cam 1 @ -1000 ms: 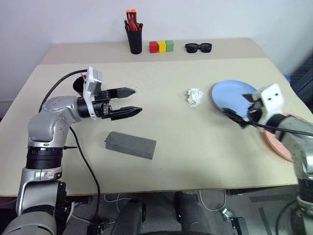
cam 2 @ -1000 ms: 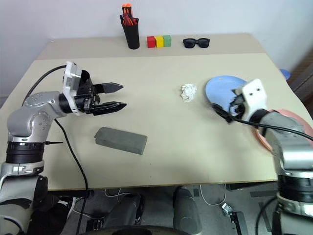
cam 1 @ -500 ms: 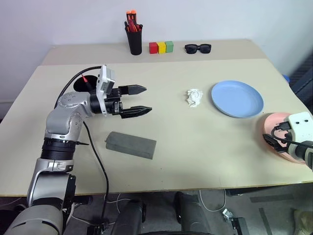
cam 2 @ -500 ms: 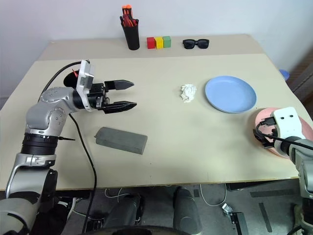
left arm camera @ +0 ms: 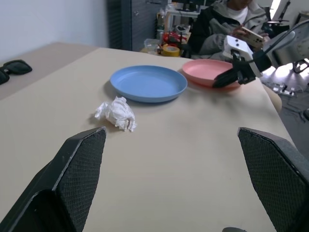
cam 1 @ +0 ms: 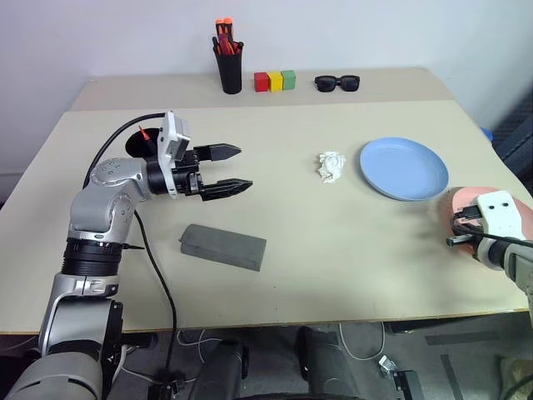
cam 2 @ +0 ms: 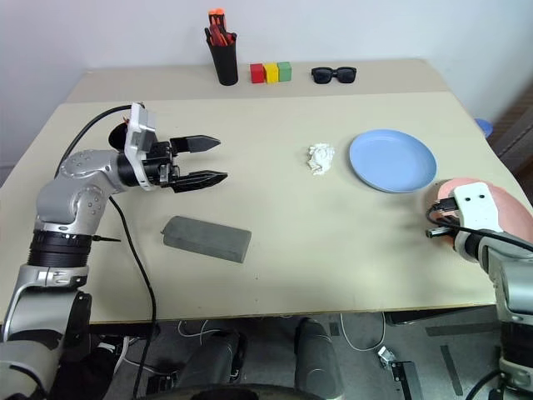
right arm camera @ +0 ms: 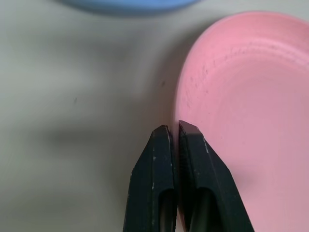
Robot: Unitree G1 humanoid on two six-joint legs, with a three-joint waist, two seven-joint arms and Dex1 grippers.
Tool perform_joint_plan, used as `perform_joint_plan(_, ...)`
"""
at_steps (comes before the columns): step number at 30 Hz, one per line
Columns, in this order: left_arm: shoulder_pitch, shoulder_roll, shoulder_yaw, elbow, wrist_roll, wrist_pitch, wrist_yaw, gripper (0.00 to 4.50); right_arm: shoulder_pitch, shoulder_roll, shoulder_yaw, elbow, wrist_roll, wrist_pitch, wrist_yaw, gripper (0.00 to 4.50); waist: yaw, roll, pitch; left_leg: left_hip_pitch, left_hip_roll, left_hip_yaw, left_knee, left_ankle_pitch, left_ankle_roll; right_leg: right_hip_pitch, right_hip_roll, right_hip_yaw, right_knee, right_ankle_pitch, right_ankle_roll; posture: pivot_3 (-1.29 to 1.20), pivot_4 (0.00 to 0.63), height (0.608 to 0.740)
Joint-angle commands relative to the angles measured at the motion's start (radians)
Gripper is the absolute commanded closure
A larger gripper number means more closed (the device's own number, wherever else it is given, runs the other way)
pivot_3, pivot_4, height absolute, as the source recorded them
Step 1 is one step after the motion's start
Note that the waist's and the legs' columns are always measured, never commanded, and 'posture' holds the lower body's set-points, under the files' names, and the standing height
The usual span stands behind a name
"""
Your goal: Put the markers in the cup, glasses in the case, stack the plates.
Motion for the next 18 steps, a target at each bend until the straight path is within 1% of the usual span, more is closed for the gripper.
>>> perform_joint_plan(1, -0.015, -0.003, 0.037, -0.016, -0.006, -0.04, 0.021, 0.0, -0.12, -0.059, -0.063, 0.097, -0.057, -0.155, -0.07, 4.48, 0.0, 0.001, 0.0, 0.0, 0.0, 0.0, 0.0, 0.0, 0.0, 0.0, 0.0, 0.0, 0.0, 0.0, 0.0, 0.0, 0.15, 0.74)
perform_joint_plan(3, -0.017, -0.005, 0.037, -0.01, -0.009, -0.042, 0.026, 0.0, -0.18, -0.042, -0.045, 0.123, -0.046, -0.214, -0.062, 4.48, -0.001, 0.001, 0.0, 0.0, 0.0, 0.0, 0.0, 0.0, 0.0, -0.001, 0.0, 0.0, 0.0, 0.0, 0.0, 0.0, 0.15, 0.74)
perform_joint_plan(7, -0.019, -0.01, 0.036, -0.008, -0.009, -0.051, 0.036, 0.0, -0.304, 0.02, 0.058, 0.182, -0.062, -0.336, -0.04, 4.48, -0.009, 0.001, 0.0, 0.0, 0.0, 0.0, -0.002, 0.0, 0.0, -0.001, 0.001, 0.0, 0.0, 0.0, 0.0, 0.0, 0.15, 0.74)
perform_joint_plan(10, -0.012, -0.011, 0.041, -0.023, -0.008, -0.056, 0.052, 0.0, -0.401, 0.06, 0.184, 0.251, -0.115, -0.456, 0.001, 4.48, -0.007, 0.001, 0.0, 0.0, 0.0, 0.0, -0.002, 0.0, 0.0, -0.001, 0.001, 0.0, 0.0, 0.0, 0.0, 0.0, 0.15, 0.74)
perform_joint_plan(12, -0.001, -0.006, 0.046, -0.041, -0.012, -0.05, 0.062, 0.0, -0.463, 0.096, 0.234, 0.304, -0.121, -0.492, 0.023, 4.48, -0.007, 0.001, 0.001, 0.0, 0.0, 0.0, -0.001, 0.0, 0.0, -0.001, 0.001, 0.0, 0.0, 0.0, 0.0, 0.0, 0.15, 0.74)
perform_joint_plan(15, 0.019, 0.007, 0.056, -0.065, -0.012, -0.046, 0.078, 0.0, -0.499, 0.141, 0.274, 0.349, -0.099, -0.509, 0.084, 4.48, -0.004, 0.001, 0.001, -0.001, 0.0, 0.0, -0.002, 0.0, 0.0, -0.003, 0.001, 0.0, 0.0, 0.0, 0.0, 0.0, 0.15, 0.74)
perform_joint_plan(18, 0.042, 0.019, 0.064, -0.099, -0.013, -0.04, 0.093, 0.0, -0.49, 0.152, 0.304, 0.377, -0.109, -0.505, 0.121, 3.48, 0.003, 0.001, 0.001, -0.002, 0.0, -0.002, -0.002, 0.0, 0.0, -0.003, 0.0, 0.0, 0.0, 0.0, 0.0, 0.0, 0.15, 0.74)
